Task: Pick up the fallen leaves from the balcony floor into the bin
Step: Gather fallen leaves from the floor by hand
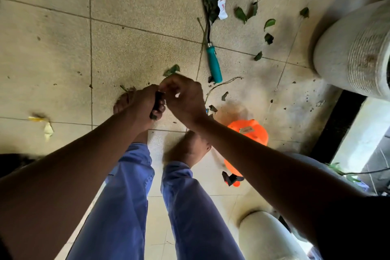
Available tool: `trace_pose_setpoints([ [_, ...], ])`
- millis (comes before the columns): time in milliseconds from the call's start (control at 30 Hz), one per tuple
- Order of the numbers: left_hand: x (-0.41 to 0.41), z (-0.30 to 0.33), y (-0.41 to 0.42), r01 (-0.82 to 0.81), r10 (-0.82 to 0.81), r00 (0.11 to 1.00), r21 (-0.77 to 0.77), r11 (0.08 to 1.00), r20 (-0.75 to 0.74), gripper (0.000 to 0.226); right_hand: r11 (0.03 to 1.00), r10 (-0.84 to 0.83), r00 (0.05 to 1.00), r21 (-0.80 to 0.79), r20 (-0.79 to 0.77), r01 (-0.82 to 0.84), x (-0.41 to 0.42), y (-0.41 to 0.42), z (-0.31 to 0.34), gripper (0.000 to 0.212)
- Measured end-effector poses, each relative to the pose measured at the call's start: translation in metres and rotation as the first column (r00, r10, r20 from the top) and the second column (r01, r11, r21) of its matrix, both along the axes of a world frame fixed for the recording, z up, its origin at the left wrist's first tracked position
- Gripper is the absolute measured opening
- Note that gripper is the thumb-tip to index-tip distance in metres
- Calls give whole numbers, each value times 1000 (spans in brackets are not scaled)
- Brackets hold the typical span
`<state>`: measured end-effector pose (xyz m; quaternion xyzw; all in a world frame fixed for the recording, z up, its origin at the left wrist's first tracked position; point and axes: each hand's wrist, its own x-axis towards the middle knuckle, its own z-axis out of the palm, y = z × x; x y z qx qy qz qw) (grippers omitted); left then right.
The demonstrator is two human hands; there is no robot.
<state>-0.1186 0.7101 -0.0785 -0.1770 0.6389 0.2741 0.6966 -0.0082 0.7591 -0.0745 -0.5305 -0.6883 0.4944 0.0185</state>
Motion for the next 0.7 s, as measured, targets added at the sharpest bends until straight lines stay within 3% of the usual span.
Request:
trace_pose_setpoints([
  [67,-4,-10,-5,-39,38,999,-89,995,-11,39,985,55,995,158,84,-68,8,14,-12,34],
  [133,-8,-18,-11,23,-30,998,-130,991,-52,41,934,217,934,216,285,-283,17,26,-26,54],
  [200,-12,-16,-13,26,-34,997,-112,993,-74,42,861,403,810,122,426,-493,22,35,-39,79],
  [300,-17,-15,-15,38,-48,992,-84,996,-119,40,756,570,685,38,455,-654,18,37,-53,92],
  [467,-29,-15,-20,-6,-4,990,-71,997,-140,40,655,673,594,17,440,-755,12,33,-62,65],
  [567,-37,-10,-23,-99,88,988,-82,992,-131,41,530,774,504,43,383,-847,17,32,-55,33],
  [600,-41,-6,-24,-119,106,985,-94,988,-134,41,509,787,486,45,381,-859,18,33,-55,33],
  [633,-44,-5,-26,-136,121,982,-103,985,-144,41,499,788,474,43,392,-866,19,32,-56,33],
  [700,-51,-4,-31,-149,130,978,-108,983,-162,39,583,719,545,52,431,-811,15,28,-56,37],
])
